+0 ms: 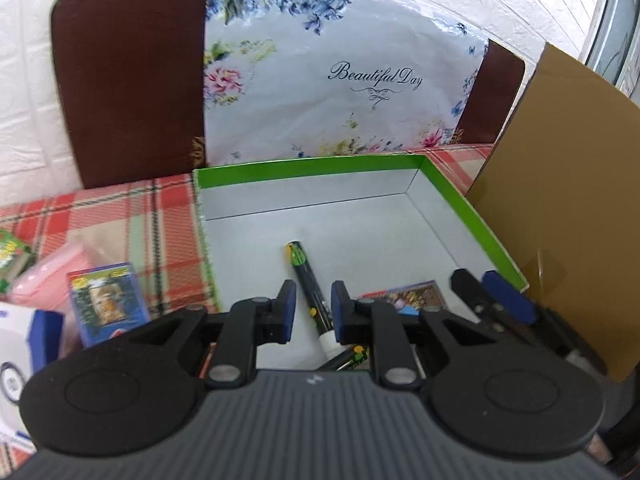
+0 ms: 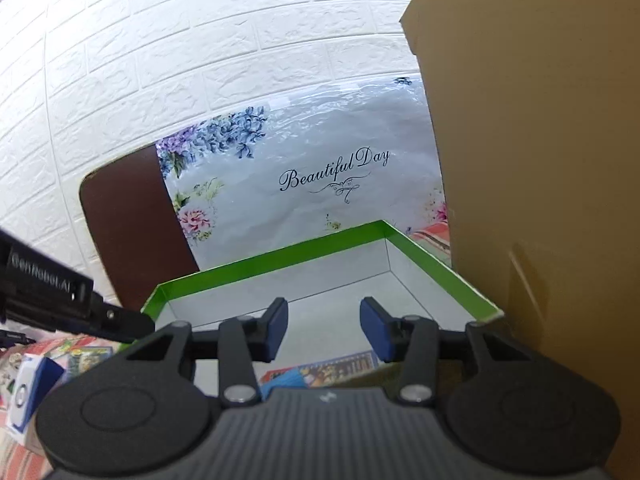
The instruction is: Organize objects
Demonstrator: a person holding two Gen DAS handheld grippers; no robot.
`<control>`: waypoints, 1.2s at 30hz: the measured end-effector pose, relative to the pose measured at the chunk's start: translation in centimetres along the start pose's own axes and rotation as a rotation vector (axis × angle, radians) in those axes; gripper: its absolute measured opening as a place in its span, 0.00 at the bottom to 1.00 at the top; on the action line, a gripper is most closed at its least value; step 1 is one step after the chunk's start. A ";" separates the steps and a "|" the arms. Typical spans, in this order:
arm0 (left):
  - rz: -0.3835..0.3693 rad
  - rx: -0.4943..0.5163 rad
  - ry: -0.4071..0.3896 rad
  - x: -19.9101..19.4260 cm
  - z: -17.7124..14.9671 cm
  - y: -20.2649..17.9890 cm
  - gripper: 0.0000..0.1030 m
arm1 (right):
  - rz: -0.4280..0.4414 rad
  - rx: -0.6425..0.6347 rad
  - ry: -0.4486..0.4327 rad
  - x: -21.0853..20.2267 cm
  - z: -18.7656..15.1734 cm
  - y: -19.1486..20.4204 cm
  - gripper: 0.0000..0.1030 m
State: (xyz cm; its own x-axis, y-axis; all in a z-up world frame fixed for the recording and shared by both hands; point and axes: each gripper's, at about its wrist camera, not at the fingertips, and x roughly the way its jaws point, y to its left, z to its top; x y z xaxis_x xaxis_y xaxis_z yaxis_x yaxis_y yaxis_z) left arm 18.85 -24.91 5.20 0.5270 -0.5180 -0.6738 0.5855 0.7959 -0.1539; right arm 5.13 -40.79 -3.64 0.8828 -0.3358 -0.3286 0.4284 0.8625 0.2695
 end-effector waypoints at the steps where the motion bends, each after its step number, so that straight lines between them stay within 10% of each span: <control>1: 0.012 0.013 -0.007 -0.5 -0.3 -0.1 0.20 | 0.007 0.001 0.002 -0.5 -0.1 0.0 0.40; 11: 0.136 0.107 -0.041 -4.6 -4.1 0.5 0.23 | 0.063 -0.031 0.041 -5.2 -1.3 2.3 0.42; 21: 0.261 0.062 -0.086 -8.3 -6.9 3.2 0.47 | 0.109 -0.067 0.069 -7.7 -1.5 5.0 0.45; 36: 0.355 -0.083 -0.127 -12.1 -10.3 10.0 0.48 | 0.181 -0.228 0.104 -9.6 -2.7 12.8 0.46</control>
State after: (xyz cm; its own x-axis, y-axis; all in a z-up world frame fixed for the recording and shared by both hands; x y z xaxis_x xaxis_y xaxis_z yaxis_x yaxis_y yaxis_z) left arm 11.99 -7.47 4.40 0.7633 -0.2360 -0.6014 0.3035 0.9528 0.0113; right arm 1.63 -25.46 0.49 0.9110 -0.1389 -0.3882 0.2016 0.9714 0.1256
